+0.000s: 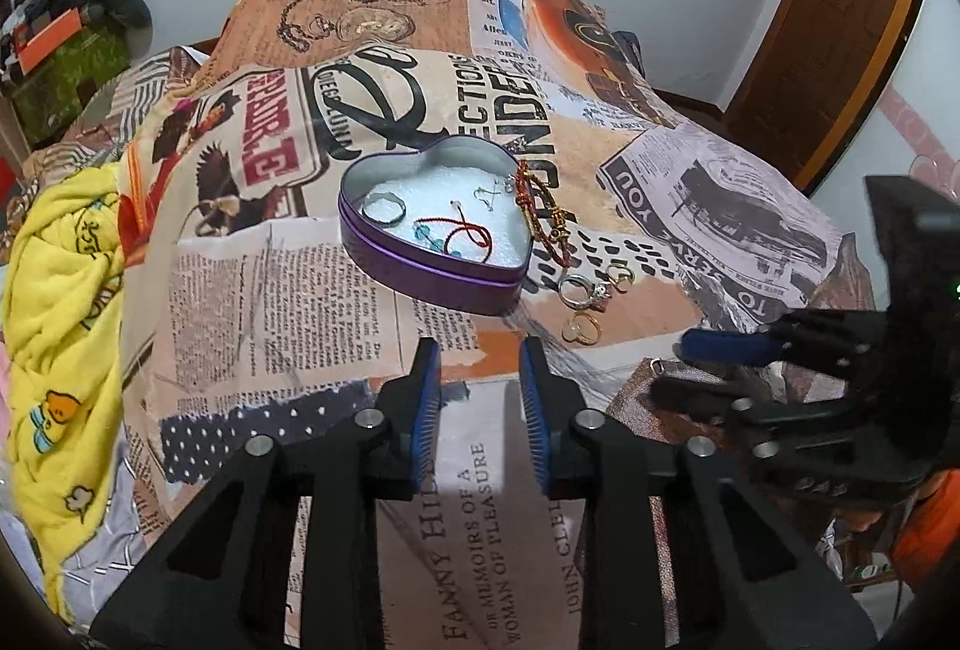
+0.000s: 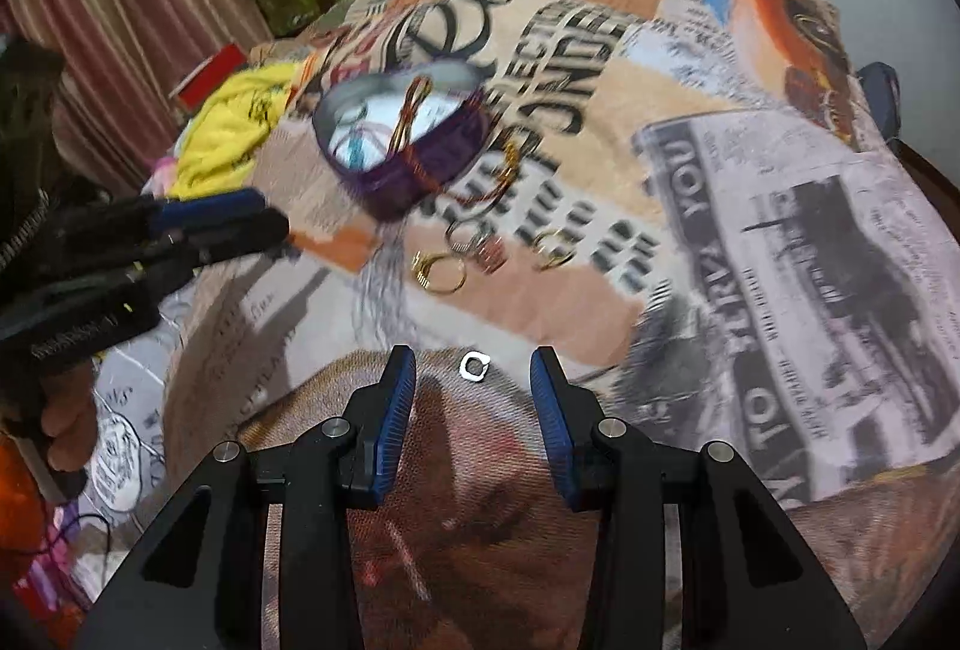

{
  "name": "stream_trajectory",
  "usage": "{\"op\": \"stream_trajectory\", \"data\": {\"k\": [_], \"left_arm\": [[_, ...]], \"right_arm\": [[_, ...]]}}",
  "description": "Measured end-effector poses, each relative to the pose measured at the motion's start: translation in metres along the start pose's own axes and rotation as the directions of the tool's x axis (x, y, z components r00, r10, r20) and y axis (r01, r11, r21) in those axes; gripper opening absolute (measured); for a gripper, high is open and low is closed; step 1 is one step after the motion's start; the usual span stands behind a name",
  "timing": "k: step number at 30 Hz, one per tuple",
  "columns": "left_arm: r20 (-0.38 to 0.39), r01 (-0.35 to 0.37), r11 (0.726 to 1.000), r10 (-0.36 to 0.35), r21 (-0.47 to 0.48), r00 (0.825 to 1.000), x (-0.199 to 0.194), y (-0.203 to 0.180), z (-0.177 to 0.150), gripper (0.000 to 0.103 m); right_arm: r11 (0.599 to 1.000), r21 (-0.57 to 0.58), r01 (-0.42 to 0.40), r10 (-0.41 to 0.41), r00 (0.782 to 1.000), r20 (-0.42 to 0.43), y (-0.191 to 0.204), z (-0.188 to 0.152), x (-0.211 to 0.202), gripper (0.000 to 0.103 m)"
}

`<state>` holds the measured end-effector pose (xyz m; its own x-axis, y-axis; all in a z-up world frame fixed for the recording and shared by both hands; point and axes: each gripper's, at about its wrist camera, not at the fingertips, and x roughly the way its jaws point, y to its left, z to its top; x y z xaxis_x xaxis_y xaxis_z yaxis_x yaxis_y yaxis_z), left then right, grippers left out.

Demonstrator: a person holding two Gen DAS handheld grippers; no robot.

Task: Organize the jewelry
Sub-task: 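Grasp a small silver charm with the right tool while the left tool moves toward the gold bracelet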

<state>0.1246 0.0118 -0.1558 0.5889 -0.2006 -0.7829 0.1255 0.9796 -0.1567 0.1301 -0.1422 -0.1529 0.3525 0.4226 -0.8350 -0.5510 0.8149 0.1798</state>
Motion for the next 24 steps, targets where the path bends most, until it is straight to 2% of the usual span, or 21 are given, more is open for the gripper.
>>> {"op": "stream_trajectory", "data": {"k": [3,6,13,19,24], "left_arm": [[-0.004,0.015,1.0,-0.015,-0.012,1.0,0.001,0.001,-0.001,0.02],[-0.004,0.033,0.999,-0.033,-0.023,0.999,0.004,0.001,0.001,0.016],[-0.023,0.091,0.994,-0.092,-0.059,0.995,0.018,-0.008,0.011,0.016],[-0.049,0.116,0.988,-0.121,-0.106,0.991,0.036,-0.018,0.025,0.016],[-0.081,0.14,0.973,-0.157,-0.186,0.984,0.055,-0.016,0.03,0.016]], "right_arm": [[1.0,-0.014,0.011,-0.012,1.0,-0.01,0.002,-0.002,0.01,0.025],[1.0,-0.025,0.009,-0.009,1.0,0.004,0.001,-0.005,0.01,0.009],[0.998,-0.06,0.032,-0.03,0.999,0.035,0.007,-0.013,0.006,0.008],[0.999,-0.03,0.032,-0.031,0.998,0.051,-0.005,-0.009,0.002,0.008],[0.999,-0.004,0.033,-0.033,0.996,0.082,-0.017,-0.009,-0.008,0.008]]}}
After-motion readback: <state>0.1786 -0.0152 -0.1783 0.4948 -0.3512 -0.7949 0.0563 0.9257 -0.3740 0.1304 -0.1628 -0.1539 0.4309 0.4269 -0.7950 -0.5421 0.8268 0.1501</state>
